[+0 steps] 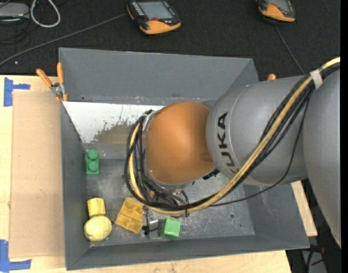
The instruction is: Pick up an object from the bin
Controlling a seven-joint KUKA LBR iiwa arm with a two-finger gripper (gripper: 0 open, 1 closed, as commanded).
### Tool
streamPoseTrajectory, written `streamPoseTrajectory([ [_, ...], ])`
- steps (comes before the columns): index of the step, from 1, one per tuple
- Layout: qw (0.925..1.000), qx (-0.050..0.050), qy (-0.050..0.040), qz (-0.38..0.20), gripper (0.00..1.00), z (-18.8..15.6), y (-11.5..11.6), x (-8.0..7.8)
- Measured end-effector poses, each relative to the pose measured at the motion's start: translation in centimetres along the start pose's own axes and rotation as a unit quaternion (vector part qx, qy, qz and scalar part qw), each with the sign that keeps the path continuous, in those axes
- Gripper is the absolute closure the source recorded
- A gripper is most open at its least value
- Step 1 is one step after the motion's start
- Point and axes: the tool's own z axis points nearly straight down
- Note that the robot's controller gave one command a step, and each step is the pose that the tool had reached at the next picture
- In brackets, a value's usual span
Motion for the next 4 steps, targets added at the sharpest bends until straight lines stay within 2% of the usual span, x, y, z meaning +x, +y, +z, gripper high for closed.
streamPoseTrajectory([
  [1, 0.9882, 0.000, -0.0058, -0.153, 0.00, 4.7, 2.2, -0.9],
  [2, 0.9593, 0.002, -0.0059, -0.282, 1.00, 7.1, -1.0, -0.2],
  [3, 0.9594, 0.002, -0.0059, -0.282, 1.00, 7.1, -1.0, -0.2],
  [4, 0.9587, 0.001, -0.0050, -0.284, 1.00, 4.6, -0.9, 0.9],
])
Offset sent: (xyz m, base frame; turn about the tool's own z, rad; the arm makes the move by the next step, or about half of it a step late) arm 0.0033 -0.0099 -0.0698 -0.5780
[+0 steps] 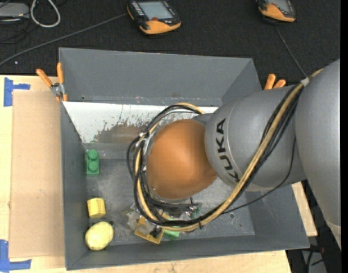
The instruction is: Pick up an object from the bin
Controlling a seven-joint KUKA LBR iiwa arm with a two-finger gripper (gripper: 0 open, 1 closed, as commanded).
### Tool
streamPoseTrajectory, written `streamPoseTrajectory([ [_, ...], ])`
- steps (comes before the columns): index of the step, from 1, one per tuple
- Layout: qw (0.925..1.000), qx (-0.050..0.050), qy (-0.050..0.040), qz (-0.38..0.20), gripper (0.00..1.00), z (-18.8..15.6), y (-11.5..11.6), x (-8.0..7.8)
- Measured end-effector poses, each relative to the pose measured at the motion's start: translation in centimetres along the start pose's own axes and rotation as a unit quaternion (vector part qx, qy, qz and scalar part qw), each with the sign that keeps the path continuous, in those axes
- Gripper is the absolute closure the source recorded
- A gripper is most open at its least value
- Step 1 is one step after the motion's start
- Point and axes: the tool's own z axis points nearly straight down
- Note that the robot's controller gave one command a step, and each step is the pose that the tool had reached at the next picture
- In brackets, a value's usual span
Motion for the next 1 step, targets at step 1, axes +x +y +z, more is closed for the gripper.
streamPoseTrajectory([
  [1, 0.9940, 0.000, 0.0006, -0.109, 1.00, -5.24, -0.74, -0.38],
])
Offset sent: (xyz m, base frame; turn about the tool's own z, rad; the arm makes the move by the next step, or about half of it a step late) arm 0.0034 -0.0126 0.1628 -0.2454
